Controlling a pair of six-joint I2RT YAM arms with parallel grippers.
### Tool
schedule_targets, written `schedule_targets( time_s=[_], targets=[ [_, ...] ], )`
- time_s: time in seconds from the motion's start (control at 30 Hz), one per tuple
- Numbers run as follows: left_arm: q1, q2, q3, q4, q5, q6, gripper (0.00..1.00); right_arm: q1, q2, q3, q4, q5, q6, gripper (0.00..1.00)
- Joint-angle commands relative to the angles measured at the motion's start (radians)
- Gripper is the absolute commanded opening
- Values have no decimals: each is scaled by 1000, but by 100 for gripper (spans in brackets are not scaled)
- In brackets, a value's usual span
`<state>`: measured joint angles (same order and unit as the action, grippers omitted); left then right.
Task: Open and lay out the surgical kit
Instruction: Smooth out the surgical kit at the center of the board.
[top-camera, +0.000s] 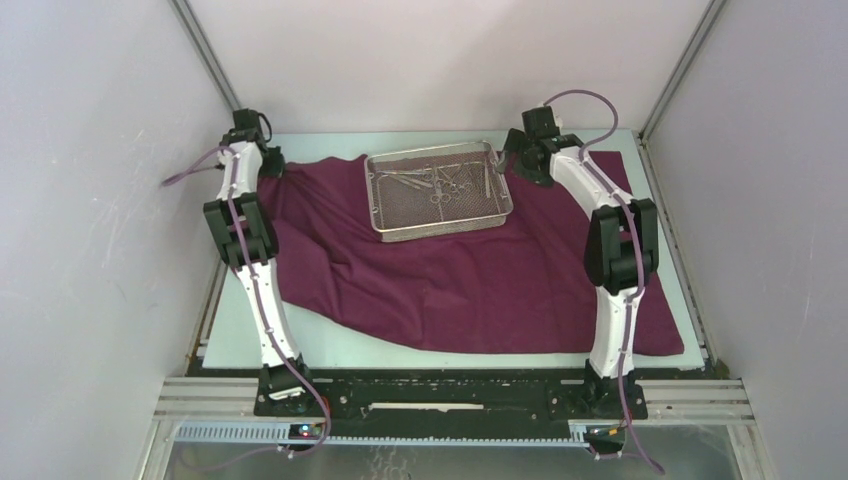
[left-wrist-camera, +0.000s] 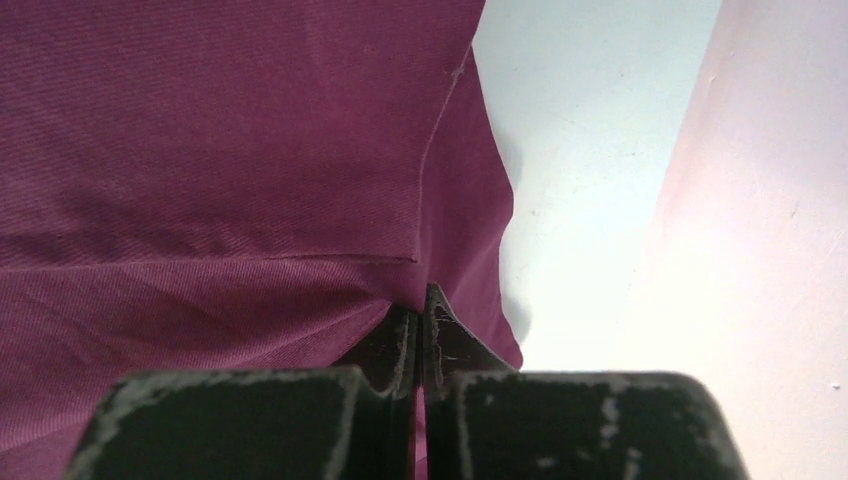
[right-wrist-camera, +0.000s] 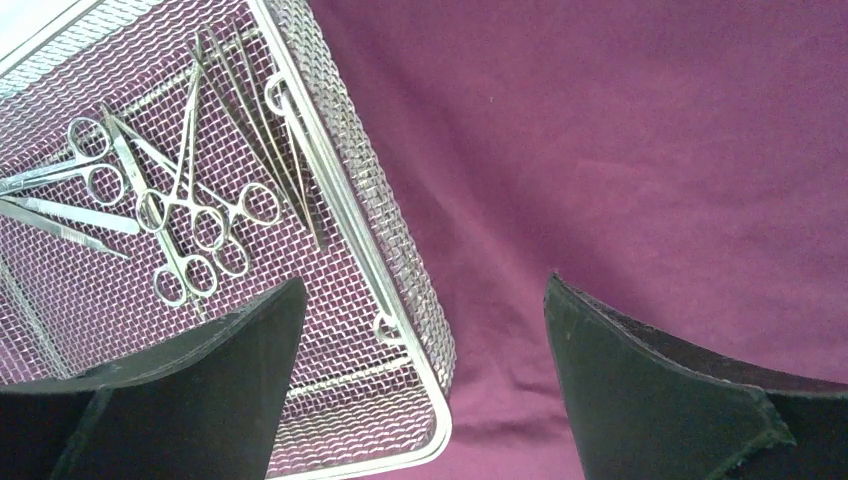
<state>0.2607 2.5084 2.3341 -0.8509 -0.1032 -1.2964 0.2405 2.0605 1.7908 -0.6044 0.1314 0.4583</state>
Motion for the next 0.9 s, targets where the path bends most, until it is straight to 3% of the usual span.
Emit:
schedule_targets(
  time_s=[0.0, 0.13, 0.2, 0.5, 0.53, 0.63, 0.87],
  targets=[
    [28, 5, 57, 101, 9, 49, 2, -80, 37, 85, 38, -116, -6, 97],
    [28, -22, 51, 107, 0, 100, 16, -121, 108, 213, -18, -92, -35, 97],
    [28, -44, 33, 109, -10, 118, 34, -148, 167, 296, -70, -75, -31, 97],
    [17, -128, -36, 136, 1, 208, 83, -337, 303, 468, -95, -97, 22, 97],
    [14, -142, -51, 137, -5, 221, 93, -356, 308, 468, -92, -98, 34, 97],
    [12, -187, -103, 146, -6, 241, 98, -418, 323, 457, -73, -120, 72, 97],
    [3, -285, -206, 187, -36, 296, 100, -542, 371, 460, -46, -168, 111, 97]
  ],
)
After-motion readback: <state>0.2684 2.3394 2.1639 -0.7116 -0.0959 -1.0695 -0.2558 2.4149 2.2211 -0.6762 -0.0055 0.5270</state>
